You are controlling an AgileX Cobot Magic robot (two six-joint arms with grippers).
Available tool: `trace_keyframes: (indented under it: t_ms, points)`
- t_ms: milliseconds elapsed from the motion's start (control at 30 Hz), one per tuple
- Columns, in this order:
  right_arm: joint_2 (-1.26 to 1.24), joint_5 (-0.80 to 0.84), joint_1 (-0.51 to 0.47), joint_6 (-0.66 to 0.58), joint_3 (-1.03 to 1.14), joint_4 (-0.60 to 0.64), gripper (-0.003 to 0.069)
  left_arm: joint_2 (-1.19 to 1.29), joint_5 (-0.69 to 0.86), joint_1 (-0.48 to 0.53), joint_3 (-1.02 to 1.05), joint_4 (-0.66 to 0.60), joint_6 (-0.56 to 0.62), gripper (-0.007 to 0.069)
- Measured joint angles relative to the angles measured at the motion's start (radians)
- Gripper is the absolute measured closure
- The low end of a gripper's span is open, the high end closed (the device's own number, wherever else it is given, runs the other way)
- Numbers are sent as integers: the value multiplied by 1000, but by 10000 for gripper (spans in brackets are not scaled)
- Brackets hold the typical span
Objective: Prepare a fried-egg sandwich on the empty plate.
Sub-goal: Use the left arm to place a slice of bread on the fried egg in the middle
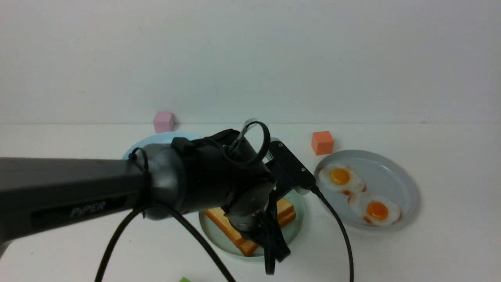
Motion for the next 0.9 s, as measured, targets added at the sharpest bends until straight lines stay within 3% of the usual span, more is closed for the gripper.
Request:
trace_keyframes:
  t_ms: [400, 800, 900]
  points:
    - [0, 0, 0, 0, 0, 8, 624, 6, -39, 0, 0, -1, -22, 605]
    - [0, 0, 0, 0, 0, 10, 624, -11, -32, 0, 0, -48, -22, 363]
    - [0, 0, 0, 0, 0, 11, 624, -69, -28, 0, 0, -104, -22, 344]
